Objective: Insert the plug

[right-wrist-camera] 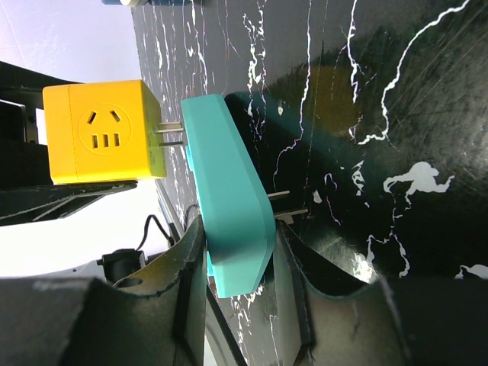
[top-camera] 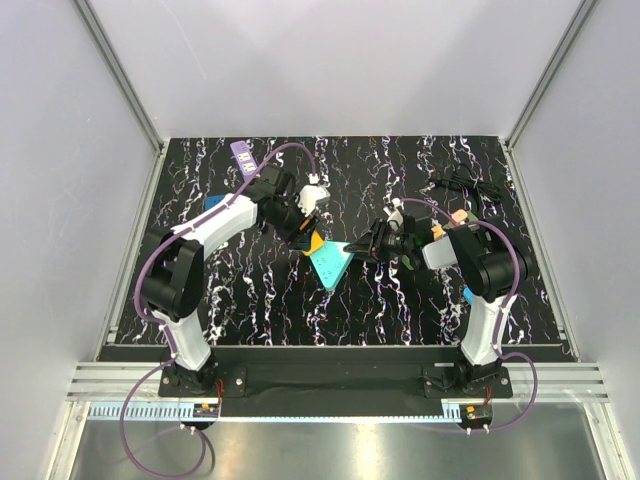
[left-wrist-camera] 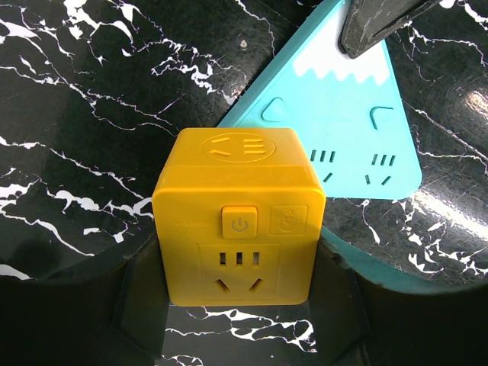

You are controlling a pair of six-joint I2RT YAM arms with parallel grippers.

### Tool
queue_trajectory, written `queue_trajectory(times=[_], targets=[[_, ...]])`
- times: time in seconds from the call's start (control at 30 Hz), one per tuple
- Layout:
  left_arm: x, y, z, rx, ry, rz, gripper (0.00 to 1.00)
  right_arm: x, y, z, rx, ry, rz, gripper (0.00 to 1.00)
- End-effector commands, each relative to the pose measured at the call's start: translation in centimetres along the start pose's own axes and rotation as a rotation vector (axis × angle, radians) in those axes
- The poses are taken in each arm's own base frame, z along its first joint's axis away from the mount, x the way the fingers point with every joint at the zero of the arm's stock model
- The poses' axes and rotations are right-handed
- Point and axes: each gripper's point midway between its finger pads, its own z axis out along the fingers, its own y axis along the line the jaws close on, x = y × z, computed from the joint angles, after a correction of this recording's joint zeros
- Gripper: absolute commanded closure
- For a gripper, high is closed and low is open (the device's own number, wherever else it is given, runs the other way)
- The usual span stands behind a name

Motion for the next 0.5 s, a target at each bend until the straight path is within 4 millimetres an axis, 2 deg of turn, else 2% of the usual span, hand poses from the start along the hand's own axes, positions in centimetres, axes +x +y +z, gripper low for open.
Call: queue_trajectory(times=[0.0, 0.2, 0.47], targets=[[-3.9, 0.2, -1.7, -0.012, -0.11, 0.06, 1.0, 0.6, -0.1, 0.3, 0.01, 0.026, -0.026, 1.0], [-4.0, -0.6, -1.9, 0.005, -0.121, 0.058, 1.0, 0.6, -0.1, 0.3, 0.006, 0.029, -0.019, 1.0], [-2.5, -0.8, -1.2, 0.01, -0.085, 0.04, 1.0, 0.6, -0.2, 0.4, 0.007, 0.028, -0.017, 1.0]])
